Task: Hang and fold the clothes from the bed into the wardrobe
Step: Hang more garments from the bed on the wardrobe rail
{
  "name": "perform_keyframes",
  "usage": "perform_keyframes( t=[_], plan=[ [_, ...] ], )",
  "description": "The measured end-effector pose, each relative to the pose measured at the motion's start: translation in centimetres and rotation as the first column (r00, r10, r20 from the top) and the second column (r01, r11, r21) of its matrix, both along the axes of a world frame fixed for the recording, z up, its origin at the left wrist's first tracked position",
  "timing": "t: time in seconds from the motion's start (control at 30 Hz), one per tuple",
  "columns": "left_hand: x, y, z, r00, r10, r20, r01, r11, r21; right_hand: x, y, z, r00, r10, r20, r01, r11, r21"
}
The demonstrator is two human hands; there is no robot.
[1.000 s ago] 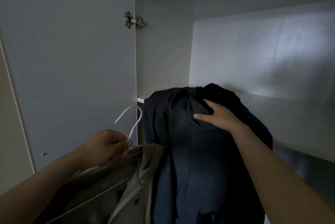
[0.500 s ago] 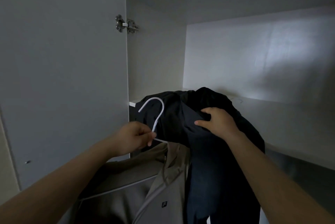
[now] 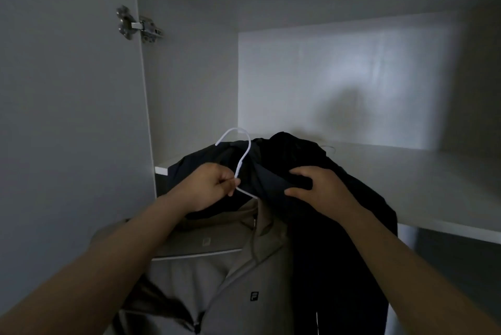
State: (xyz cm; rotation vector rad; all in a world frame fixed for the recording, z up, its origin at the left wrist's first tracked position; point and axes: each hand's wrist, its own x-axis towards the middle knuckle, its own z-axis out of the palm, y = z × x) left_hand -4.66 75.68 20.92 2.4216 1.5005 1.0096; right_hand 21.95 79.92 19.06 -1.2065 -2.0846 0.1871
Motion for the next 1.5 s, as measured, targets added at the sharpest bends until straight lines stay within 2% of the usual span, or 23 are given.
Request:
perform_keyframes(
  t=[0.07,0.13,0.2,0.3,0.4,0.57,0.73,0.97,1.13,1.2,1.27,1.3,1.37,1.4,1.5],
  plan=[
    [-1.0,1.3,-0.7,0.997,-0.065,0.037,0.065,0.998,-0.01,-1.3,-1.1,-0.2,1.0,-0.022,-0.022,0.024,0.991,0.132],
    [-1.6,2.1,-1.4,0.989,-0.135,0.062,0.136,0.991,-0.005,-2.6,-2.4,-0.5,0.999,0.042,-0.032,-0.033,0.975,0.222],
    [-2.0,2.5,-1.7,0.98,-0.188,0.073,0.188,0.982,0.003,-3.9,-3.4,-0.9,0.995,0.095,0.022,-0.098,0.957,0.274],
    [-2.5,2.5,-1.9,0.966,-0.251,0.066,0.25,0.968,0.031,-5.4,-4.4,-1.2,0.99,0.072,0.119,-0.108,0.934,0.341],
    [-3.1,2.1,-1.8,0.952,-0.297,0.072,0.295,0.955,0.043,-6.3,-4.4,-1.3,0.981,0.006,0.194,-0.066,0.95,0.305],
    [-4.1,0.6,-1.7,0.931,-0.35,0.105,0.344,0.936,0.075,-7.2,-4.8,-1.7,0.959,-0.017,0.282,-0.022,0.991,0.136],
    [-4.8,-1.1,-1.1,0.912,-0.368,0.18,0.37,0.929,0.025,-8.2,-6.2,-1.7,0.985,0.033,0.17,-0.068,0.977,0.201],
    [-4.1,-3.4,0.7,0.911,-0.394,0.121,0.391,0.919,0.049,-8.5,-10.0,-3.1,0.994,0.042,-0.102,-0.026,0.988,0.151],
    [-3.1,-5.8,1.1,0.906,-0.4,0.137,0.387,0.915,0.109,-7.8,-12.9,-2.1,0.984,0.105,-0.147,-0.071,0.973,0.22],
    [-2.6,-6.5,1.1,0.899,-0.406,0.166,0.397,0.914,0.084,-7.1,-13.9,-2.2,0.984,0.075,-0.164,-0.033,0.968,0.249],
    [-1.6,-6.5,0.7,0.926,-0.303,0.225,0.319,0.947,-0.037,-5.1,-14.5,-2.7,0.978,-0.048,-0.203,0.096,0.967,0.234],
    [-1.2,-5.8,0.2,0.956,-0.208,0.207,0.238,0.962,-0.136,-3.6,-14.7,-2.9,0.965,-0.135,-0.225,0.18,0.965,0.192],
    [-0.5,-4.2,-1.2,0.998,-0.029,0.047,0.043,0.94,-0.339,-0.5,-15.1,-3.4,0.927,-0.272,-0.259,0.308,0.945,0.108],
    [0.1,-3.5,-2.1,0.999,-0.018,-0.026,0.008,0.931,-0.364,1.0,-15.2,-3.6,0.911,-0.316,-0.266,0.35,0.932,0.093],
    [1.6,-2.3,-4.0,0.974,-0.023,-0.224,-0.044,0.957,-0.288,3.5,-14.9,-4.9,0.873,-0.421,-0.245,0.448,0.891,0.068]
  ],
)
